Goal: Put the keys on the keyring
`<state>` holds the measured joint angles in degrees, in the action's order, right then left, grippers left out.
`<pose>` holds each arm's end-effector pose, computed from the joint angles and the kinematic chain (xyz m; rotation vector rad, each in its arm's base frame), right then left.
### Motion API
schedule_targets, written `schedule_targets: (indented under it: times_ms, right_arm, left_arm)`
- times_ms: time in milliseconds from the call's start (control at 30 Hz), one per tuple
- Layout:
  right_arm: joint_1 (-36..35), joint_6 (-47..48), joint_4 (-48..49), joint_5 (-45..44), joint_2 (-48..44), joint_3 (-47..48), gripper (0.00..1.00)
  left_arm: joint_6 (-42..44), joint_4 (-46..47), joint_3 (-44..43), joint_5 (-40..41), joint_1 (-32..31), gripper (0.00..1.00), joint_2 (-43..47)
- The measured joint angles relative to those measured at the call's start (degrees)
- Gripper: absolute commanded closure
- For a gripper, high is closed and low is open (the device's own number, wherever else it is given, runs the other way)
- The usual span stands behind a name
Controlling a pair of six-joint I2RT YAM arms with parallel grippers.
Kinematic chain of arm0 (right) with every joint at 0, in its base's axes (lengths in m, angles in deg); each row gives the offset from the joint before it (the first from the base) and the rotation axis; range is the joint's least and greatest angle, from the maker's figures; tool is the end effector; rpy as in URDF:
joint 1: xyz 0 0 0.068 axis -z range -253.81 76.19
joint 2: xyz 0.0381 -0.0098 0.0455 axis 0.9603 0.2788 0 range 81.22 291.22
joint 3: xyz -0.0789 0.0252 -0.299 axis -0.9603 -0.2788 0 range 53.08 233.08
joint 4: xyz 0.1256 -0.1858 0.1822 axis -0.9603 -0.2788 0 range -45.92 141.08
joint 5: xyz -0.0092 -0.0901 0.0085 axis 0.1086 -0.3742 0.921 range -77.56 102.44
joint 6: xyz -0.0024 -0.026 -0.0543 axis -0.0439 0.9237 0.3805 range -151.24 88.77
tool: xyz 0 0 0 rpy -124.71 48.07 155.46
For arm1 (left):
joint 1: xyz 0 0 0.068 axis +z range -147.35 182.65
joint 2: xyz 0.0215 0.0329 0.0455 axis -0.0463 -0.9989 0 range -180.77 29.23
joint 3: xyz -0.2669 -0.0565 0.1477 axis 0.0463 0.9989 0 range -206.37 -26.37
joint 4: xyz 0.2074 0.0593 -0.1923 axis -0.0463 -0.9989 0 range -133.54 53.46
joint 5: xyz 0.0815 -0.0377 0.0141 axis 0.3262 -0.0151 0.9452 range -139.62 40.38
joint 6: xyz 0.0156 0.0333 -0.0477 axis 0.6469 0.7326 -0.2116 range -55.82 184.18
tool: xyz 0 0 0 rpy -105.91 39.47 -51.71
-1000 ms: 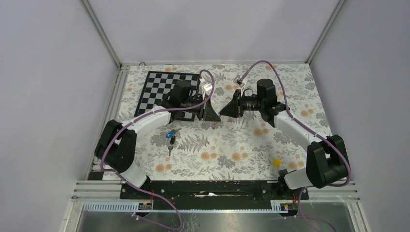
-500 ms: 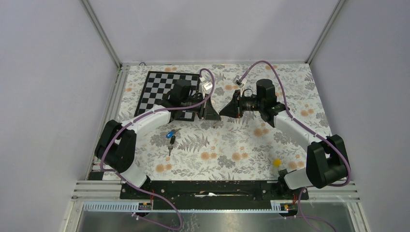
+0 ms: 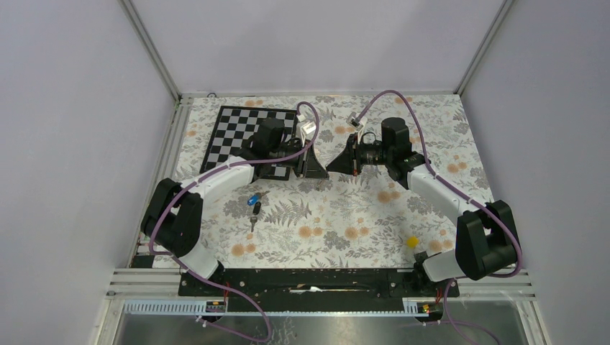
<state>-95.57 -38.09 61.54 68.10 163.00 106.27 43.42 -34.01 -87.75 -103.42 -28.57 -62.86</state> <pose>0.3025 0.1604 0.3036 -0.9182 1.6985 1.2456 0.3113 -0.2307 0.2800 0.8237 2.0255 -1.5029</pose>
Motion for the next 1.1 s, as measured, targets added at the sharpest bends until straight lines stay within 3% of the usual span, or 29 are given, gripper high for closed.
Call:
schedule_targets:
  times_ms: [200, 500, 600, 1100]
  right_arm:
    - [0.0, 0.4, -0.5, -0.5, -0.1, 0.0, 1.00]
    - [0.4, 1.1, -0.3, 3.3, -0.1, 0.0, 1.00]
    - [0.4, 1.1, -0.2, 6.8, -0.1, 0.0, 1.00]
    - [0.4, 7.5, -3.0, 16.7, -2.7, -0.4, 1.00]
  left_arm:
    - [0.1, 0.0, 0.0, 0.4, -0.1, 0.97, 0.0]
    - [2.8, 2.3, 2.3, -0.2, -0.5, 0.41, 1.8]
    - [6.1, 1.3, 2.3, -0.4, -0.6, 0.28, 3.6]
    - [31.1, -24.3, -6.2, 5.4, 5.0, 0.01, 11.6]
